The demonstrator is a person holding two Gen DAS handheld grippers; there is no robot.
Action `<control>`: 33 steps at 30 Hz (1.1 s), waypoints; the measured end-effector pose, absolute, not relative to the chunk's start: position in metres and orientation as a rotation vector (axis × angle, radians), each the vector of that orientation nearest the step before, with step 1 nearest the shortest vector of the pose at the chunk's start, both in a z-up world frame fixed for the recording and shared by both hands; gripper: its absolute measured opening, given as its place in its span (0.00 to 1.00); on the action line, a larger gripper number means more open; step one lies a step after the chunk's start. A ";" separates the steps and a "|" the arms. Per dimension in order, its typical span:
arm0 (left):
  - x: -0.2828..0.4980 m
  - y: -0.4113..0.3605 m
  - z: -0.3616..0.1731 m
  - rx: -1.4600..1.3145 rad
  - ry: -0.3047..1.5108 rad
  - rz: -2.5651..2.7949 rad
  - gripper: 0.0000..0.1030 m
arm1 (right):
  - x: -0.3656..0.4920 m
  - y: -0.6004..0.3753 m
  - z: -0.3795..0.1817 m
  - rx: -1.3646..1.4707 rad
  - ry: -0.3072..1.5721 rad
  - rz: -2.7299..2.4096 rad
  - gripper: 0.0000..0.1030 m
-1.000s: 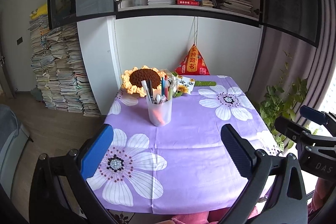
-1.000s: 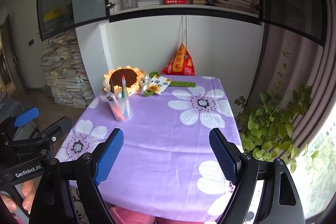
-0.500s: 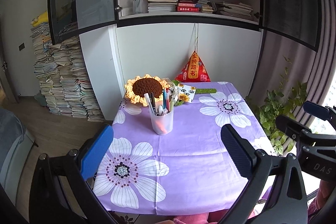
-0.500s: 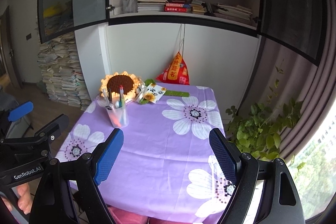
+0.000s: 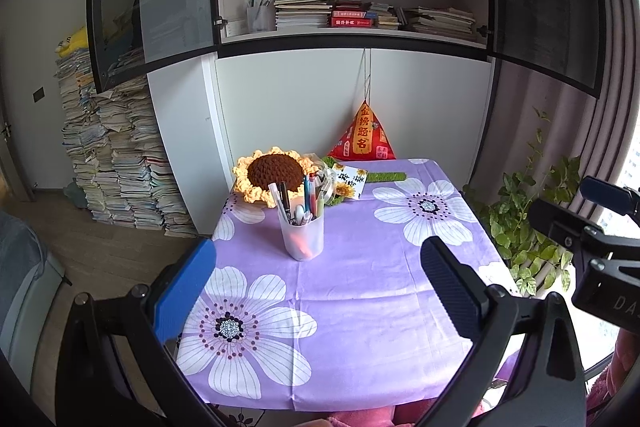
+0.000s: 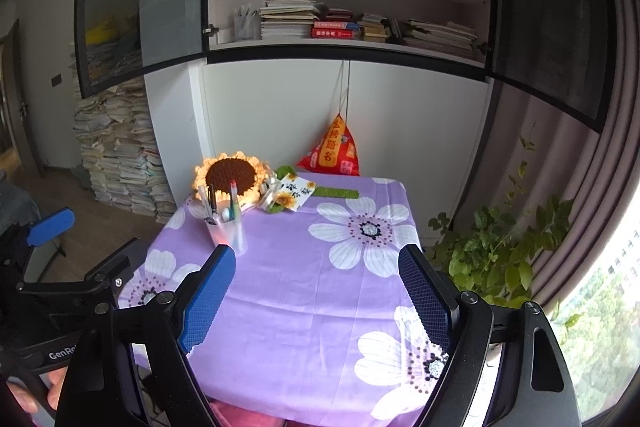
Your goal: Organize stationery
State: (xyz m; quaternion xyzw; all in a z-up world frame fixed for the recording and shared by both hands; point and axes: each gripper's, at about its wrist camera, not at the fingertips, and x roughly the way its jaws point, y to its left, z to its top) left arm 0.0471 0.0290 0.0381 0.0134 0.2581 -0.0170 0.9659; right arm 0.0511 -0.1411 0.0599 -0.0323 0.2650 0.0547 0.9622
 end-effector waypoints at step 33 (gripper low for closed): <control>0.032 0.018 0.045 0.045 0.486 -0.057 0.99 | 0.040 -0.143 0.072 -0.050 0.503 0.117 0.82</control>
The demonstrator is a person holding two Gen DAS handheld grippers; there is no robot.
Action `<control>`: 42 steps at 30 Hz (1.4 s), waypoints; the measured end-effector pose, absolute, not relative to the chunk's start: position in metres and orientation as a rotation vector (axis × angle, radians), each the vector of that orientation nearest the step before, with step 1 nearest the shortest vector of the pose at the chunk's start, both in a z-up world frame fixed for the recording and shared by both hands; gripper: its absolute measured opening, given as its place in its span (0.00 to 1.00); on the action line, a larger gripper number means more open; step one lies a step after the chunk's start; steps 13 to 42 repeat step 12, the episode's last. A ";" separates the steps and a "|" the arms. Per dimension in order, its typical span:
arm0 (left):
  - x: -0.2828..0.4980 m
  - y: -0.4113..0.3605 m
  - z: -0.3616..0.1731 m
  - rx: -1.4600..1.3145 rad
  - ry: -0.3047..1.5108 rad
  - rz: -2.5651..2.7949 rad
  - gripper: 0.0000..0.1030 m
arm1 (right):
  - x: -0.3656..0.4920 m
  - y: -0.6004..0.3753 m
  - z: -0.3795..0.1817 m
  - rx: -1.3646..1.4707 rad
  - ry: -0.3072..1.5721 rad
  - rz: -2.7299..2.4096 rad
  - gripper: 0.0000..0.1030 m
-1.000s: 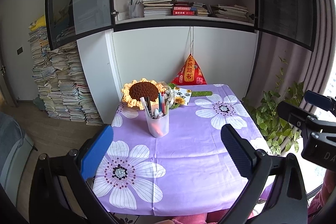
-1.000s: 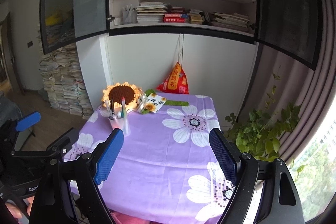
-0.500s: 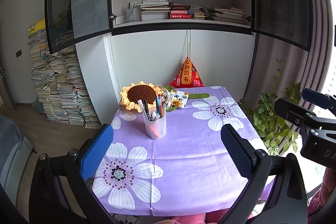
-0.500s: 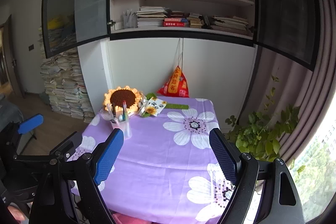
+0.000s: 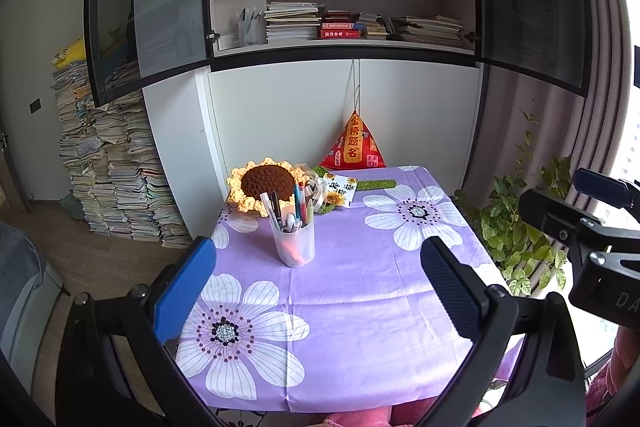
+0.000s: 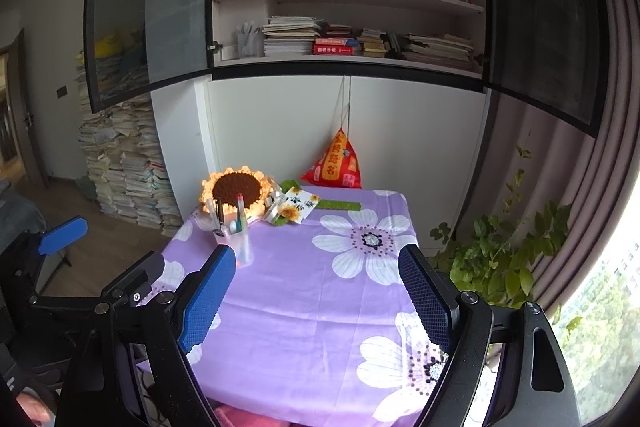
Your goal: Organize stationery
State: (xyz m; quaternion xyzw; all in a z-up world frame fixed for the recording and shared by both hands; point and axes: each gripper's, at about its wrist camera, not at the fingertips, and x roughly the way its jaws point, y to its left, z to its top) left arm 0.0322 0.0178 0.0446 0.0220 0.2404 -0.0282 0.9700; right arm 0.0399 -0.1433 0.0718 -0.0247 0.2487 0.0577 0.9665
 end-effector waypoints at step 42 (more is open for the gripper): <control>0.034 0.017 0.045 0.046 0.483 -0.055 0.99 | 0.039 -0.143 0.071 -0.049 0.503 0.116 0.82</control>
